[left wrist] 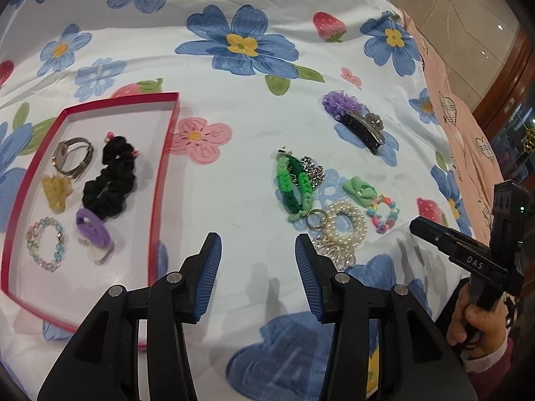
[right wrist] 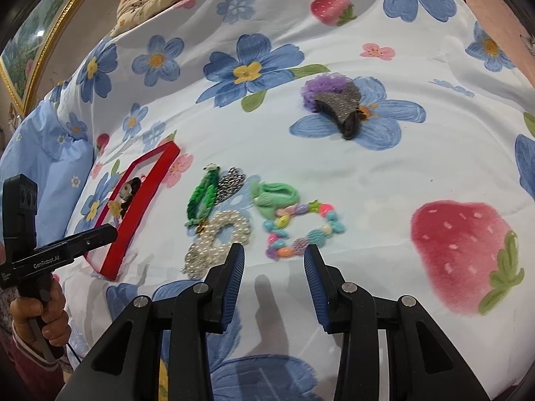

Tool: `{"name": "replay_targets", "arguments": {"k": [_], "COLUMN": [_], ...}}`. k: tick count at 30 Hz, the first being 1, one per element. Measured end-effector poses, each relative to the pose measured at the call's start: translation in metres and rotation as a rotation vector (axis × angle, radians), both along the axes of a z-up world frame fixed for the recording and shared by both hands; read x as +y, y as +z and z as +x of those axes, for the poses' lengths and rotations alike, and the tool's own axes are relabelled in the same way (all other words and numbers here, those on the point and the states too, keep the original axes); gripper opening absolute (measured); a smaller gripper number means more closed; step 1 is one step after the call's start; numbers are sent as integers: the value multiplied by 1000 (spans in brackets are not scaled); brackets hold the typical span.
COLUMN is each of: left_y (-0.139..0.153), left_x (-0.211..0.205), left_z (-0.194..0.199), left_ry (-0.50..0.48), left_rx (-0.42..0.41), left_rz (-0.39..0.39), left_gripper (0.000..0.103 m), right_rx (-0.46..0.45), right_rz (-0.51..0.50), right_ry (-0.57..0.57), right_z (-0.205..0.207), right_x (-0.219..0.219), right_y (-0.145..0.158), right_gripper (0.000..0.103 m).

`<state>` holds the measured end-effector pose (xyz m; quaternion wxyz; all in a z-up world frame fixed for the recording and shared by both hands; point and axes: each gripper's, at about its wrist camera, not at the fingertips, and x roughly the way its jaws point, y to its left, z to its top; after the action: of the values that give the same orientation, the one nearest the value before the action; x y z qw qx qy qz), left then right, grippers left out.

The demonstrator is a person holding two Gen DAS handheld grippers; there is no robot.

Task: Organize jewelry
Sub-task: 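Move both open tools back over the remaining jewelry pile, then grasp the green braided keychain with the left tool while the right tool grasps the pastel bead bracelet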

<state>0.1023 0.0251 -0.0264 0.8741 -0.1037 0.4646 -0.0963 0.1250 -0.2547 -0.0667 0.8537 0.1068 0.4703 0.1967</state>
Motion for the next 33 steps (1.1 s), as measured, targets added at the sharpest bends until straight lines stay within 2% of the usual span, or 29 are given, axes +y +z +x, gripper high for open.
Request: {"name": "replay_targets", "arguments": {"k": [9,11,22,26,27,28,30,31,33], "left_y": [-11,-16,-46,-55,-55,-56,-57,-57,-56], "left_x": [-20,-24,-43,-49,-49,-50,-51,-53,-56], "left_z": [31,41,82,86,86,87,88,88,87], "left_ry": [-40,-47,-76,-88,-92,-97,-111,-122,-133], "left_rx": [17,29,84,84,79,80,82,80,73], "left_rz": [1,7,33,44,46,51,48,47,58], "left_gripper": [45,45,45,44,39,27,19,12,10], "right_rx": [17,12,45,27,21,16,12,12,15], "right_rz": [-30,-39,-126,-152,-166,-175,-182,-181,-169], "right_ry": [-36,-35,0,16,17,20,24,26,30], "right_z": [16,19,41,41,41,40,40,40,40], "right_x": [-11,-11,1,8,9,10,11,11,11], "right_y": [-11,-11,-32,-36,-36,-36,-37,-37,-37], "right_gripper": [40,44,44,45,43,41,31,22,13]}}
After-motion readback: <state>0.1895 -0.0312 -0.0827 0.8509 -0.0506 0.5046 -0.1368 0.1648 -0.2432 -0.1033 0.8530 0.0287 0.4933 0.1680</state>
